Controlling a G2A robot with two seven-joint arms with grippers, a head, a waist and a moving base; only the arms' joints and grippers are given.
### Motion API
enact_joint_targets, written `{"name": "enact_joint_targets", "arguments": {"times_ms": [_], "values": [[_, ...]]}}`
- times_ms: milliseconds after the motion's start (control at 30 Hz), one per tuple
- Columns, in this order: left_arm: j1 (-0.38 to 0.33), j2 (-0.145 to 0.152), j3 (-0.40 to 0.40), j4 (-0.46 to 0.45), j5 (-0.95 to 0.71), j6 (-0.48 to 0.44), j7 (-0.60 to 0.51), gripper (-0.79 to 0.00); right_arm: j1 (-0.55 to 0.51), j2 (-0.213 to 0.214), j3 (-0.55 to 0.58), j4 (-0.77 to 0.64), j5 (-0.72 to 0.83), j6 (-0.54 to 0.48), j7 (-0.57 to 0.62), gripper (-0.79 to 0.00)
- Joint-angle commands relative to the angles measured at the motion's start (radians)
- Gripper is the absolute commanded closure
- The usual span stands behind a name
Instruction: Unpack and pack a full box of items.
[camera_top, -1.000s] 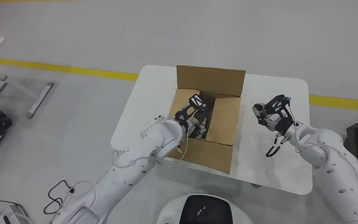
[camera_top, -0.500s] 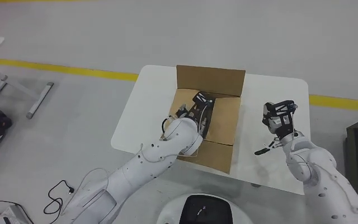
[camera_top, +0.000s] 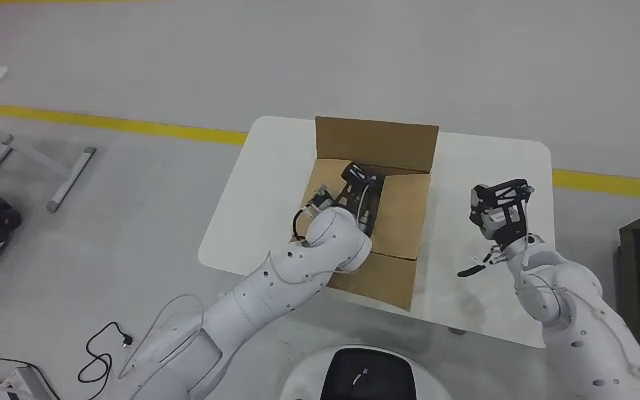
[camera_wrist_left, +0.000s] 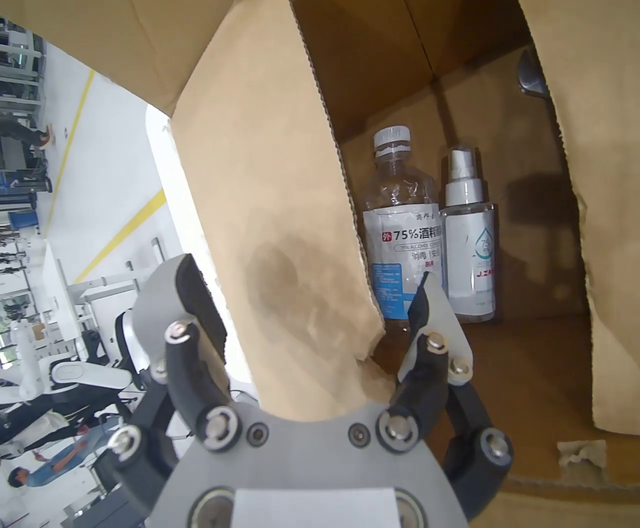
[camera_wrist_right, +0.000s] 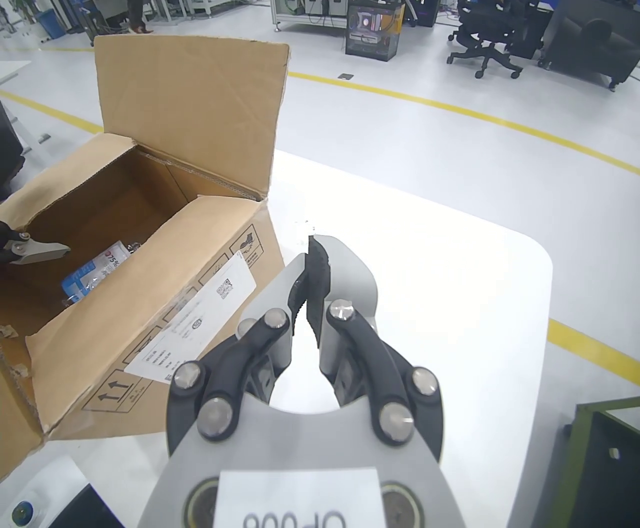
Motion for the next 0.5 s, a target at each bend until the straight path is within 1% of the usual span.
{"name": "enact_joint_targets", "arguments": {"times_ms": [0,167,233,367,467], "values": [[0.006,-0.002,-0.014,-0.01,0.005,-0.003,-0.002,0.0,0.0,-0.003,0.001,0.002,-0.002,0.0,0.0,0.0],[0.038,-0.002,-0.052,-0.049,0.023,-0.016,0.007,0.0,0.0,-0.009,0.003,0.008,-0.007,-0.006,0.0,0.0],[0.054,0.0,-0.074,-0.07,0.025,-0.028,0.01,0.0,-0.003,-0.011,0.006,0.008,-0.01,0.007,0.003,0.0],[0.093,0.004,-0.137,-0.13,-0.044,-0.06,0.016,0.0,-0.01,-0.013,0.024,0.008,-0.006,0.01,0.003,0.0],[0.123,0.006,-0.19,-0.183,-0.138,-0.092,0.028,0.0,-0.016,-0.011,0.047,0.007,-0.002,0.01,0.003,0.0]]}}
